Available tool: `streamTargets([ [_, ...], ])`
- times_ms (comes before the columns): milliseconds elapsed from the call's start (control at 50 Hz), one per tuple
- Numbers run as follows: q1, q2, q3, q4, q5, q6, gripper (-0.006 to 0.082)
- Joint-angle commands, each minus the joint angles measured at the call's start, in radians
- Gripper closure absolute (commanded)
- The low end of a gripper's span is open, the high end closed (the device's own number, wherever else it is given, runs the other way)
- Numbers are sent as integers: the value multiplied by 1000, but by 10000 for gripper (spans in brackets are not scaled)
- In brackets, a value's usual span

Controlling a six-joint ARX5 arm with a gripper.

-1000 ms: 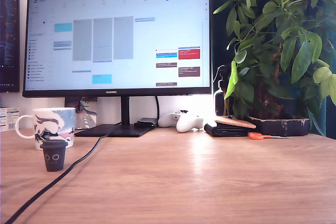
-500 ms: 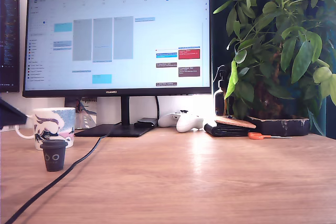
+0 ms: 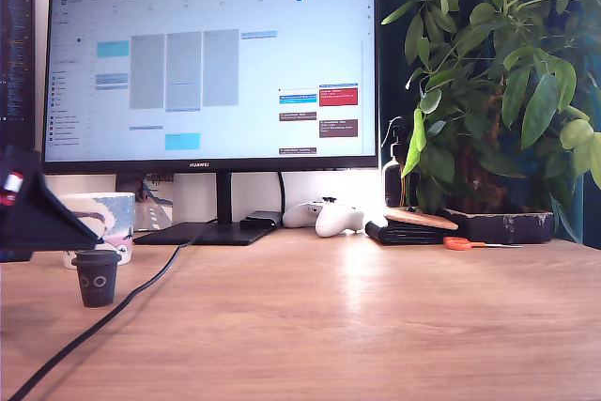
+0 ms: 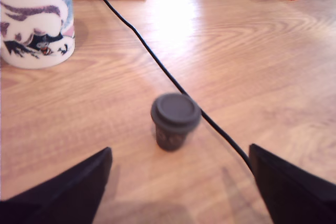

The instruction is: Pick the grey coffee capsule and place it inside the blue coffee cup

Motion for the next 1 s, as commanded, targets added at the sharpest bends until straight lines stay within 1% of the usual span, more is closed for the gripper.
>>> streamTargets([
  [0, -3, 55, 19, 5, 2, 13, -25],
  [140, -11, 156, 68, 8, 9, 37, -25],
  [300, -28, 224, 113, 7, 12, 49, -19],
  [400, -38, 243, 129, 5, 12, 49, 19],
  [480, -40, 245, 133, 3, 11, 49, 103],
  [520, -42, 245, 133, 0, 11, 49, 167],
  [600, -41, 245, 133, -2, 11, 49, 338],
  [640, -41, 245, 133, -3, 11, 49, 447],
  [700, -41, 245, 133, -3, 11, 49, 564],
  [740, -41, 245, 133, -3, 11, 49, 618],
  [840, -41, 245, 133, -3, 11, 49, 657],
  [980, -41, 245, 133, 6, 10, 49, 657],
])
